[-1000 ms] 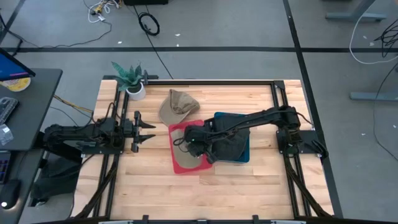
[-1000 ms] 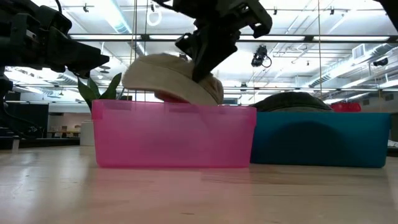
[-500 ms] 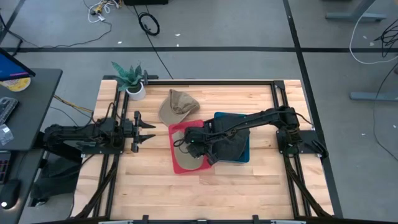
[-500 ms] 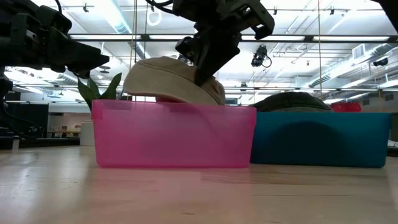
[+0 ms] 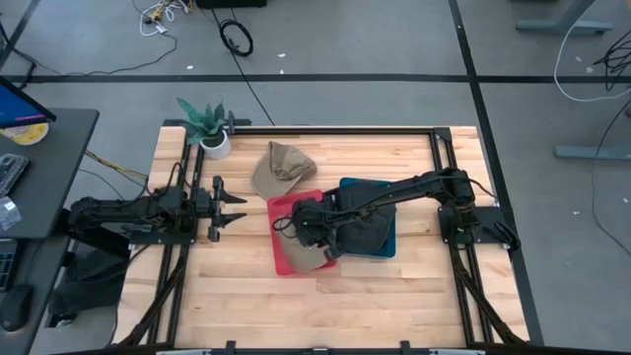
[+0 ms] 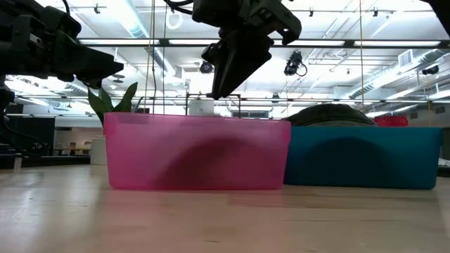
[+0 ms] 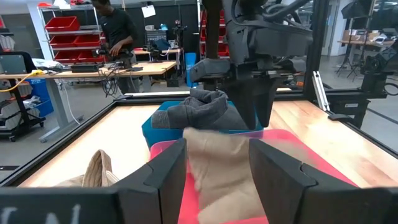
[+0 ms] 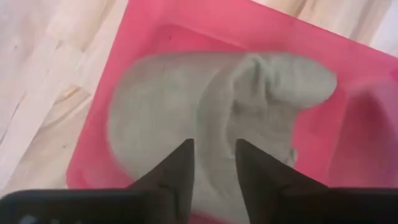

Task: Pick & Place hat
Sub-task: Put the brown cap into the red bin

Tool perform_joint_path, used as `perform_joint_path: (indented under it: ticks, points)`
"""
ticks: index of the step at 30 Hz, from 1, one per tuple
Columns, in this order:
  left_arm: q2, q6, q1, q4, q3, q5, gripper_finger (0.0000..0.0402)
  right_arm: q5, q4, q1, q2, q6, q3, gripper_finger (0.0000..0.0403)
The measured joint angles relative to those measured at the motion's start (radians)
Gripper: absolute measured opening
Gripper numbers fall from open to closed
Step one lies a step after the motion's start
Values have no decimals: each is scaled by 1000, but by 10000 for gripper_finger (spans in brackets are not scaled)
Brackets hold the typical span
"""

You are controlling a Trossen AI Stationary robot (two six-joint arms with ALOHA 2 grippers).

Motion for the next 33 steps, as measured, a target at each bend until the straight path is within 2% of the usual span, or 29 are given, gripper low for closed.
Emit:
perform_joint_path:
  ticks: [5, 10, 14, 20, 25, 30, 33]
  points:
    - [0, 0, 0, 0, 0, 0, 177, 32, 30, 0, 0, 0, 0, 159]
    - [0, 0, 0, 0, 0, 0, 177, 135, 41, 0, -9, 0, 0, 197]
    - [0, 0, 0, 0, 0, 0, 177, 198, 45, 0, -14, 22, 0, 213]
    - [0, 0, 0, 0, 0, 0, 177, 295, 47, 0, -15, 179, 0, 215]
    - [0, 0, 0, 0, 0, 0, 177, 480, 110, -2, -15, 250, 0, 206]
    - [0, 0, 0, 0, 0, 0, 177, 608, 284, -23, -15, 192, 0, 195]
    - [0, 0, 0, 0, 0, 0, 177, 648, 402, -58, -15, 211, 0, 188]
